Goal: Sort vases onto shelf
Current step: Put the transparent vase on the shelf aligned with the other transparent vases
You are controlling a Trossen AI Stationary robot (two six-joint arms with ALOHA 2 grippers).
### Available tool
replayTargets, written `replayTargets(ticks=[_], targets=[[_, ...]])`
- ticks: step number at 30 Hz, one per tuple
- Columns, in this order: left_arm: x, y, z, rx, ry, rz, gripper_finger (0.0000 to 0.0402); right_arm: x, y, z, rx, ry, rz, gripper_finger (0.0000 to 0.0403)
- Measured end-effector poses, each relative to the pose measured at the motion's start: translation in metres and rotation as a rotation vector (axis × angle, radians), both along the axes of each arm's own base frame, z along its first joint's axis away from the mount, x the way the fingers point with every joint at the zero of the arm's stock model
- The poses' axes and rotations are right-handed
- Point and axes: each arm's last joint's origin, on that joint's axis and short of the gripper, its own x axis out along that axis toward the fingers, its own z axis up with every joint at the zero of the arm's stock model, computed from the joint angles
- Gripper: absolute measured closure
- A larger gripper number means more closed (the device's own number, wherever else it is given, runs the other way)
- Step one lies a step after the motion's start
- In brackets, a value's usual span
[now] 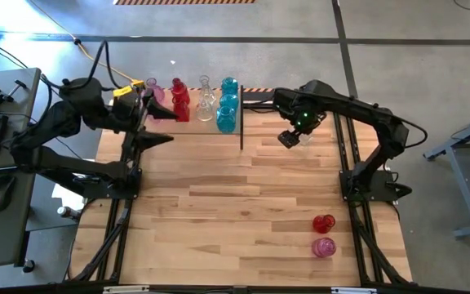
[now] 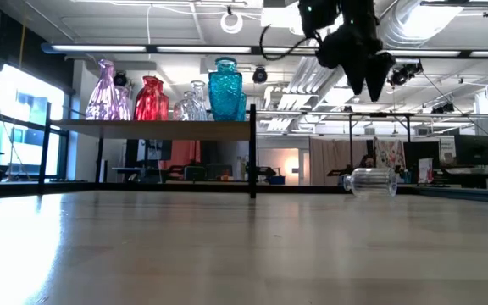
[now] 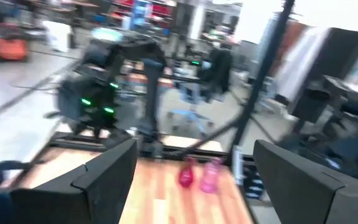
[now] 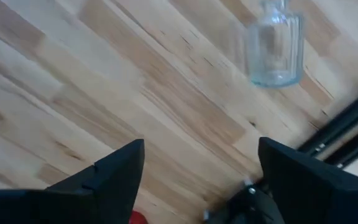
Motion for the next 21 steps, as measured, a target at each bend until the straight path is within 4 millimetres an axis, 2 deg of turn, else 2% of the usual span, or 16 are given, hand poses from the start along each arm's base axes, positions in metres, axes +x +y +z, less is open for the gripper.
replayTargets(ticks=[5,9,14,21], targets=[[-0.002,0.006,0.000,0.017,-0.002,0.130,0.0092,-0.009,-0.018,-0.026,0.021,0.039,0.000,0.0070],[-0.003,0.011,0.000,0.042,-0.001,0.227,0.0092,-0.013,-0.036,-0.047,0.000,0.001,0.018,0.0050],[-0.003,0.017,0.000,0.048,0.004,0.335,0.0092,-0.019,-0.050,-0.063,-0.010,-0.019,0.010,0.0048],[-0.004,0.023,0.000,0.050,0.006,0.400,0.0092,-0.025,-0.055,-0.083,-0.059,0.025,0.012,0.0048]])
